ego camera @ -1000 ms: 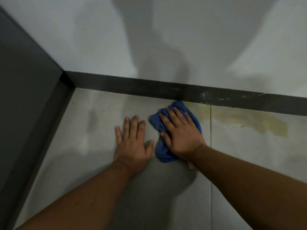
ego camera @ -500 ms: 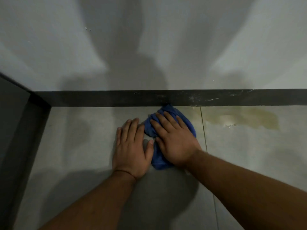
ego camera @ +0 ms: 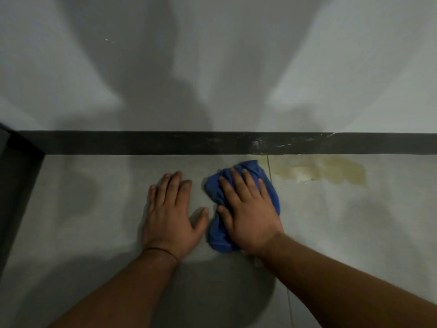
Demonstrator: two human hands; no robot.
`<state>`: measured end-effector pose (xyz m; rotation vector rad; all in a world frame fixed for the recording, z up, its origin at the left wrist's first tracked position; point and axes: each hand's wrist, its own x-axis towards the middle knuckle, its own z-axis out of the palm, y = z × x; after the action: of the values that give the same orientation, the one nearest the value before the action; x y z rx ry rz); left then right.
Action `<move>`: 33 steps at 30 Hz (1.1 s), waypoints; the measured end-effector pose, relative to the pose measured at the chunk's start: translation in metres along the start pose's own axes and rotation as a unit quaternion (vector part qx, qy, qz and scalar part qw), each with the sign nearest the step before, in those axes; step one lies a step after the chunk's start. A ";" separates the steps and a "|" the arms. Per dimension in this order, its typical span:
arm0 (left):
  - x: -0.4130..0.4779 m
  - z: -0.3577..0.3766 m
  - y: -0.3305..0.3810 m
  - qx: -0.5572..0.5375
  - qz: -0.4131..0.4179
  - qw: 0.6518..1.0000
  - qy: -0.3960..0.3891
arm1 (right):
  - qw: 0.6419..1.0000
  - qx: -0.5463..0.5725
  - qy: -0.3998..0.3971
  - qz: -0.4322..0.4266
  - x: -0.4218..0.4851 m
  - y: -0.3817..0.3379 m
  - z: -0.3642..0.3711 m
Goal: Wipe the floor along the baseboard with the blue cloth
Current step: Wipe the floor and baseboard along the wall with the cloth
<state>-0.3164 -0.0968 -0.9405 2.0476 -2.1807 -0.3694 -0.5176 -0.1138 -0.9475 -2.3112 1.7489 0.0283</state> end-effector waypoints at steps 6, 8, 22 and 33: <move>-0.001 0.002 0.003 0.001 -0.002 1.000 0.005 | 0.997 -0.012 -0.013 -0.071 0.039 0.025 -0.015; -0.001 0.002 0.003 -0.001 0.000 1.000 0.005 | 0.999 -0.013 -0.001 -0.034 0.034 0.039 -0.015; 0.013 0.005 0.076 -0.043 0.041 0.998 0.033 | 0.997 0.002 0.002 -0.071 0.023 0.069 -0.018; 0.019 0.026 0.102 0.000 0.050 0.999 -0.005 | 0.999 0.025 0.019 0.041 -0.015 0.087 -0.016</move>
<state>-0.4223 -0.1078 -0.9398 1.9327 -2.2777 -0.3698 -0.6064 -0.1253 -0.9449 -2.2173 1.8408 -0.0450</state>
